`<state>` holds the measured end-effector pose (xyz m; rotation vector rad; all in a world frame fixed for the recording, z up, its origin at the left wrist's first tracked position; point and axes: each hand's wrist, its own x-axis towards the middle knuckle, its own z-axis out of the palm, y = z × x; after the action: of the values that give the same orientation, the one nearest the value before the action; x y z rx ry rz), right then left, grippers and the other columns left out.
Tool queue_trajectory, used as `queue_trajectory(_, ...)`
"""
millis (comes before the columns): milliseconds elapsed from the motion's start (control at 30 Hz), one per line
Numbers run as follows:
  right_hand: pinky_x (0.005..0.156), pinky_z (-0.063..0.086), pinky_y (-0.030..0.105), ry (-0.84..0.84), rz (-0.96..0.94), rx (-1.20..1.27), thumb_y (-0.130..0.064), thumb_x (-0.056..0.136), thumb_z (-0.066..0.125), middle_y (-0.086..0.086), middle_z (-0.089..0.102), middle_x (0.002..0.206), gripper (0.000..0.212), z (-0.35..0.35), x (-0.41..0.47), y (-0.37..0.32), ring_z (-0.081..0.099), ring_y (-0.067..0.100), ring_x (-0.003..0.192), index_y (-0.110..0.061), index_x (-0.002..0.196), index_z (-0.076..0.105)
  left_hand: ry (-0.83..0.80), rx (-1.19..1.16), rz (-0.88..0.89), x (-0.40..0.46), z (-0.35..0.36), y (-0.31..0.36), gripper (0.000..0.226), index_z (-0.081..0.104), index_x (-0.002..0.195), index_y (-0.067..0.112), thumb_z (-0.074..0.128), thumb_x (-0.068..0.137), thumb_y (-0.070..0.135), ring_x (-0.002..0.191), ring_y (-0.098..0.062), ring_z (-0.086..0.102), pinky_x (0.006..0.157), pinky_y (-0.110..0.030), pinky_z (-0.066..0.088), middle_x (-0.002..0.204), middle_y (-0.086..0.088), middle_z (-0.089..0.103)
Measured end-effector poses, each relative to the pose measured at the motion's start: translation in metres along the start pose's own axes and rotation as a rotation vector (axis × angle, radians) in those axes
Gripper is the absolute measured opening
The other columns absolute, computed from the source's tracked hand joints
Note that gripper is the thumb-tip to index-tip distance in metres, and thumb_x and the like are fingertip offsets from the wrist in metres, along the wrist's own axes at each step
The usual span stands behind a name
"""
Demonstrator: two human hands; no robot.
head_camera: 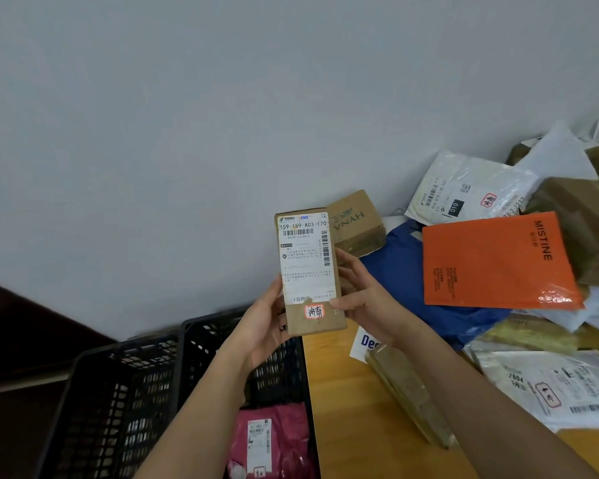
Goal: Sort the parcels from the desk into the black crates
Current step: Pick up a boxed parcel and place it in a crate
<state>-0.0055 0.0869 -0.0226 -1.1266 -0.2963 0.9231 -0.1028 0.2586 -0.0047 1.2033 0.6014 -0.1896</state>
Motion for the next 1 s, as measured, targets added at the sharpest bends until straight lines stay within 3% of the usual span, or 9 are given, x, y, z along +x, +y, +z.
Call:
queue_trajectory(200, 0.098, 0.052, 0.047, -0.024, 0.042, -0.052, 0.002, 0.072, 0.068, -0.016, 0.060, 0.132, 0.090, 0.008, 0.003, 0.008, 0.059, 0.015, 0.122, -0.044, 0.143, 0.038, -0.037, -0.024, 0.038, -0.010, -0.014, -0.009, 0.062, 0.058, 0.133, 0.027, 0.044, 0.086, 0.063, 0.121, -0.024, 0.061, 0.101, -0.048, 0.049, 0.130, -0.002, 0.065)
queue_trajectory(300, 0.101, 0.050, 0.051, -0.043, 0.103, -0.078, 0.005, 0.085, 0.063, -0.022, 0.058, 0.133, 0.081, 0.018, 0.008, 0.018, 0.057, 0.012, 0.125, -0.053, 0.137, 0.041, 0.011, -0.037, 0.038, -0.015, -0.026, -0.015, 0.055, 0.059, 0.133, 0.023, 0.052, 0.088, 0.055, 0.118, -0.023, 0.063, 0.092, -0.042, 0.054, 0.128, -0.003, 0.066)
queue_trajectory(467, 0.102, 0.048, 0.053, -0.054, 0.190, -0.124, -0.010, 0.091, 0.065, -0.025, 0.046, 0.143, 0.067, 0.041, 0.018, 0.035, 0.052, 0.012, 0.129, -0.063, 0.126, 0.044, 0.097, -0.097, 0.037, -0.027, -0.051, -0.028, 0.044, 0.062, 0.128, 0.026, 0.048, 0.095, 0.051, 0.115, -0.022, 0.065, 0.100, -0.045, 0.050, 0.122, -0.002, 0.069)
queue_trajectory(600, 0.105, 0.046, 0.049, -0.037, 0.264, -0.230, -0.014, 0.094, 0.064, -0.030, 0.049, 0.130, 0.070, 0.066, 0.028, 0.052, 0.054, 0.002, 0.117, -0.059, 0.139, 0.035, 0.140, -0.139, 0.023, -0.036, -0.081, -0.039, 0.047, 0.061, 0.132, 0.029, 0.048, 0.094, 0.055, 0.117, -0.022, 0.064, 0.101, -0.045, 0.049, 0.126, -0.002, 0.067)
queue_trajectory(700, 0.107, 0.043, 0.052, -0.020, 0.295, -0.292, -0.017, 0.095, 0.064, -0.033, 0.048, 0.125, 0.074, 0.087, 0.036, 0.064, 0.053, 0.004, 0.117, -0.058, 0.145, 0.029, 0.154, -0.145, 0.015, -0.040, -0.105, -0.043, 0.048, 0.061, 0.132, 0.029, 0.049, 0.094, 0.056, 0.118, -0.023, 0.063, 0.106, -0.050, 0.045, 0.127, -0.002, 0.067)
queue_trajectory(900, 0.101, 0.051, 0.042, 0.022, 0.291, -0.366, -0.017, 0.096, 0.064, -0.023, 0.050, 0.128, 0.070, 0.151, 0.057, 0.090, 0.058, 0.006, 0.113, -0.053, 0.146, 0.032, 0.151, -0.181, 0.003, -0.056, -0.176, -0.043, 0.039, 0.062, 0.129, 0.027, 0.050, 0.097, 0.045, 0.114, -0.027, 0.065, 0.105, -0.051, 0.045, 0.122, -0.004, 0.070)
queue_trajectory(1000, 0.094, 0.056, 0.037, 0.068, 0.266, -0.371, -0.019, 0.098, 0.060, -0.011, 0.054, 0.135, 0.063, 0.197, 0.077, 0.120, 0.060, 0.009, 0.115, -0.049, 0.147, 0.035, 0.163, -0.181, -0.003, -0.065, -0.236, -0.053, 0.038, 0.058, 0.133, 0.027, 0.054, 0.096, 0.037, 0.119, -0.027, 0.062, 0.093, -0.042, 0.053, 0.125, -0.003, 0.068)
